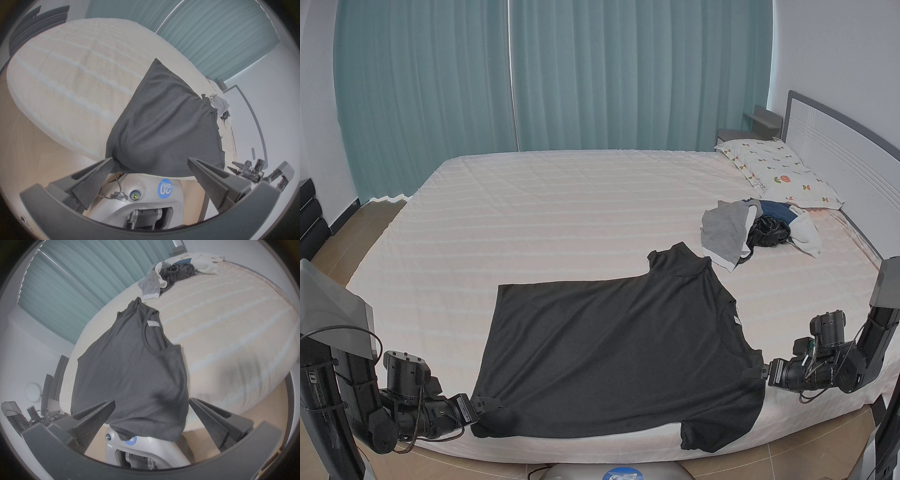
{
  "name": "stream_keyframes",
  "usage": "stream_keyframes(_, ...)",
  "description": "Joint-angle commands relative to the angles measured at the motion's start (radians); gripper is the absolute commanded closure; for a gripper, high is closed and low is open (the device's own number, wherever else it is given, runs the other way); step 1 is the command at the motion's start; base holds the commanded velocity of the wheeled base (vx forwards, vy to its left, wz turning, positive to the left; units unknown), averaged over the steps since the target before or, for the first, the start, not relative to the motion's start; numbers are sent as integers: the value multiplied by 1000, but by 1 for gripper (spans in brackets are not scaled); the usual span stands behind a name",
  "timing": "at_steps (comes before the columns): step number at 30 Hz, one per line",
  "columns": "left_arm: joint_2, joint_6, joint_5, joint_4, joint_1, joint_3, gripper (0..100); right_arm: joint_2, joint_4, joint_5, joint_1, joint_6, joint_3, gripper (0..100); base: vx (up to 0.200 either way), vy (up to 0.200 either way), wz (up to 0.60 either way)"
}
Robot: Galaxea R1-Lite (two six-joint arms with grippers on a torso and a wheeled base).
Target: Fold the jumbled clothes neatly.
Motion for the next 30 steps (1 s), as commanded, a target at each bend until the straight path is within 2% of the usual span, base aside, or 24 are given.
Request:
stream_keyframes(1, -1, -20, -11, 1, -9, 19, 0, -9, -8, 30, 1, 11, 47, 0, -200, 0, 0)
stream_keyframes(9, 77, -11, -3, -4, -11, 18, 0, 25, -39, 45, 1, 42, 52, 0, -200, 0, 0)
stream_keyframes(13, 79, -7, -2, -9, -11, 18, 0, 36, -50, 43, 0, 43, 51, 0, 0, 0, 0)
stream_keyframes(15, 108, 22, 3, -76, -11, 14, 0, 49, -91, 43, 1, 45, 54, 0, 0, 0, 0)
stream_keyframes(19, 198, 100, 35, -157, -11, -7, 0, 48, -97, 43, 1, 45, 54, 0, 0, 0, 0)
stream_keyframes(22, 286, 203, 61, -271, -8, -27, 0, 46, -99, 43, 1, 57, 54, 0, 0, 0, 0)
stream_keyframes(26, 317, 393, 49, -274, -8, -55, 0, 45, -102, 43, 3, 65, 54, 0, 0, 0, 0)
stream_keyframes(30, 349, 428, 50, -274, -8, -85, 0, 45, -111, 43, 3, 65, 61, 0, 0, 0, 0)
